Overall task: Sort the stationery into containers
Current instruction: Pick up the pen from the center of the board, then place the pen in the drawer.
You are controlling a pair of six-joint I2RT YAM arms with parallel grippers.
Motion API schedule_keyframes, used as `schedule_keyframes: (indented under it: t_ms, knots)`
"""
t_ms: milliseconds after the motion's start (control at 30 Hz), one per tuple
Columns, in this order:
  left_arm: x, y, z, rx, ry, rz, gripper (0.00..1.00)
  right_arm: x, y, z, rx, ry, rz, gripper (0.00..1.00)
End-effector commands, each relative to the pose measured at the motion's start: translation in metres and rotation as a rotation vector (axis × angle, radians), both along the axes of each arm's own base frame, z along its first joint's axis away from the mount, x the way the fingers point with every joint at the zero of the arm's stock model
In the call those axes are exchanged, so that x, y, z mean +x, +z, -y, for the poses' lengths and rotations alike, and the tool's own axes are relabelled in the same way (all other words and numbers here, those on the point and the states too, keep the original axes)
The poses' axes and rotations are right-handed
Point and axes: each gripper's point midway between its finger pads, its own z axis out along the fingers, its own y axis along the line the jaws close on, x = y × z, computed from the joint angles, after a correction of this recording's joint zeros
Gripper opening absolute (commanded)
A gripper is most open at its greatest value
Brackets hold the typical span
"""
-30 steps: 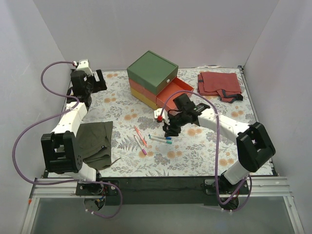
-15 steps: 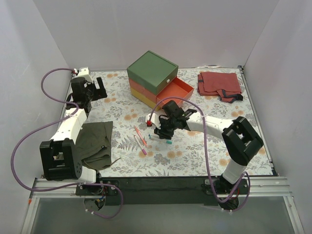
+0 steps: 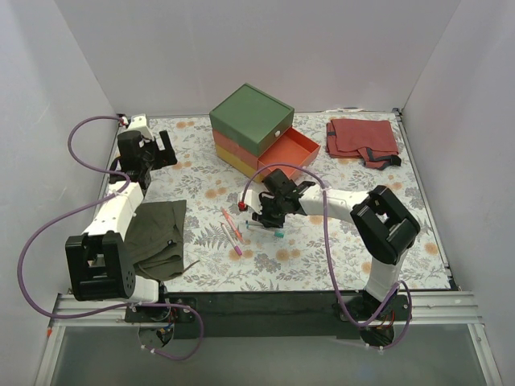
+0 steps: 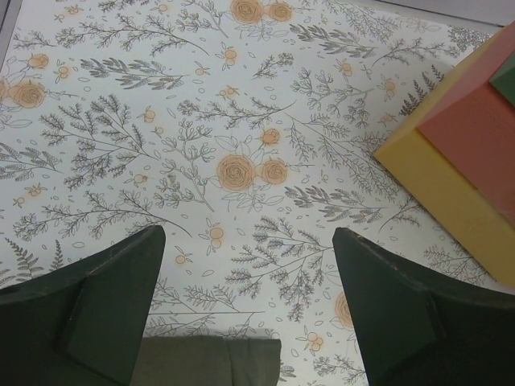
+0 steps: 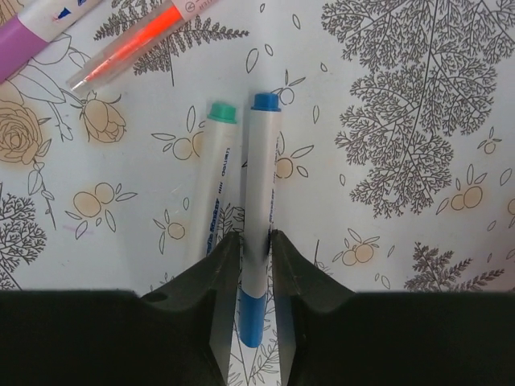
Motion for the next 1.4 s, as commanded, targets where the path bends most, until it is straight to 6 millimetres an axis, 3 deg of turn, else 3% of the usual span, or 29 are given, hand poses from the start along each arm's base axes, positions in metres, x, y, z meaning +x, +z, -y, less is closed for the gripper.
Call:
schedule_keyframes:
  t_ms: [0,100,200,400,500,633,767,967,1033,1100,1200,1233,1300,1367]
  knots:
    - [-0.003,0.013,-0.004,0.004,0.013,0.03,0.87,0.002,-0.009,-0.002,-0.038,0.045,0.053,0.27]
    - [-0.002,0.013,-0.008,0.002,0.021,0.032,0.87,-0.004,-0.005,-0.003,-0.029,0.075,0.047,0.12]
    - [-0.001,0.015,-0.013,-0.004,0.031,0.035,0.86,-0.002,0.023,-0.008,0.006,0.1,0.074,0.01]
    - [0.008,0.022,-0.026,-0.016,0.051,0.062,0.86,0.021,0.126,-0.023,0.136,0.135,0.22,0.01]
    - [0.013,0.028,-0.028,-0.033,0.046,0.08,0.86,0.037,0.171,-0.016,0.179,0.168,0.334,0.01]
    - [0.018,0.029,-0.024,-0.053,0.025,0.083,0.85,0.078,0.201,0.016,0.181,0.056,0.379,0.01]
    - [0.02,0.03,-0.022,-0.067,0.014,0.084,0.85,0.115,0.201,0.039,0.137,-0.022,0.425,0.01]
    - [0.02,0.03,-0.019,-0.077,0.005,0.081,0.84,0.149,0.187,0.045,0.087,-0.061,0.451,0.01]
    - [0.019,0.031,-0.021,-0.071,0.009,0.082,0.84,0.157,0.182,0.048,0.066,-0.09,0.464,0.12]
    - [0.018,0.032,-0.022,-0.067,0.012,0.082,0.84,0.163,0.184,0.051,0.055,-0.116,0.487,0.34]
    - [0.017,0.028,-0.024,-0.067,0.018,0.076,0.84,0.164,0.194,0.054,0.065,-0.139,0.507,0.4]
    - [0.016,0.028,-0.023,-0.067,0.015,0.076,0.84,0.161,0.205,0.054,0.086,-0.149,0.522,0.41]
    - [0.015,0.025,-0.023,-0.072,0.017,0.07,0.84,0.152,0.214,0.055,0.119,-0.154,0.514,0.43]
    - [0.015,0.023,-0.023,-0.076,0.015,0.064,0.84,0.133,0.234,0.051,0.208,-0.158,0.487,0.43]
